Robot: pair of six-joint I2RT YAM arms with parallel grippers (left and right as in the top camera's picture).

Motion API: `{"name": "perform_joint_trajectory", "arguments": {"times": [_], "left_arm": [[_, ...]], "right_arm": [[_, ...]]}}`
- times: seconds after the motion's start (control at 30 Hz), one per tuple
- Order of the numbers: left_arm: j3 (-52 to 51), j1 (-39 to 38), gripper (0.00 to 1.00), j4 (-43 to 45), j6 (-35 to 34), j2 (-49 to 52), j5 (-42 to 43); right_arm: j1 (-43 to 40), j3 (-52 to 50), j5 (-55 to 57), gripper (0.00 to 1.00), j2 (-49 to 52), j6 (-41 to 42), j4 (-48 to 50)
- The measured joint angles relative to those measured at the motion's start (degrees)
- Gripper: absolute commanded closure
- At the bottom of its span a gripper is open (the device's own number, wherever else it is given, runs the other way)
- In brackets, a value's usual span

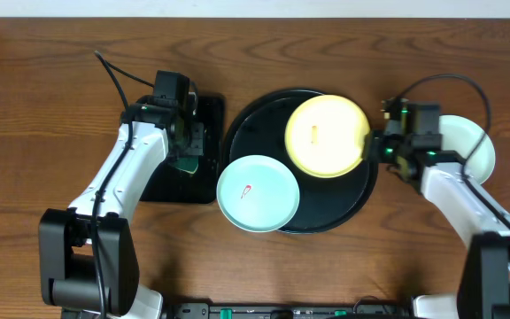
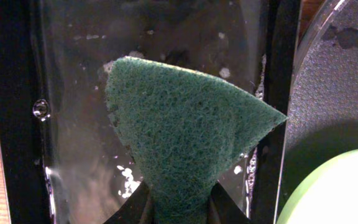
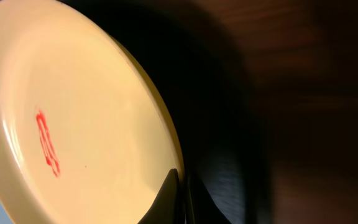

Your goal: Clean dirty plates on tray and stack at the side

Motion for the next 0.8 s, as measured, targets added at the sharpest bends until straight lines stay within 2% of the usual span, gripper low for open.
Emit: {"name": "perform_joint_trajectory", "arguments": {"times": [0.17, 0.33, 0.53, 0.8], "left_arm": [[0.0, 0.0, 0.93, 0.3, 0.0, -0.5, 0.0], [0.1, -0.1, 0.93, 3.1, -1.6, -3.4, 3.7], [0.6, -3.7, 0.93, 13.4, -9.3, -4.6, 11.5], [1.1, -15.8, 0.92, 27.7, -22.3, 1.4, 15.0]], "right_arm": [[3.0, 0.0, 2.9, 0.99, 6.4, 3.6, 3.5], [3.1, 0.0, 4.8, 0.99, 7.1, 7.6, 2.2], [3.1, 0.3, 5.6, 0.99, 7.0, 10.7, 0.4], [3.1, 0.3, 5.7, 0.99, 7.0, 11.5, 0.2]]}}
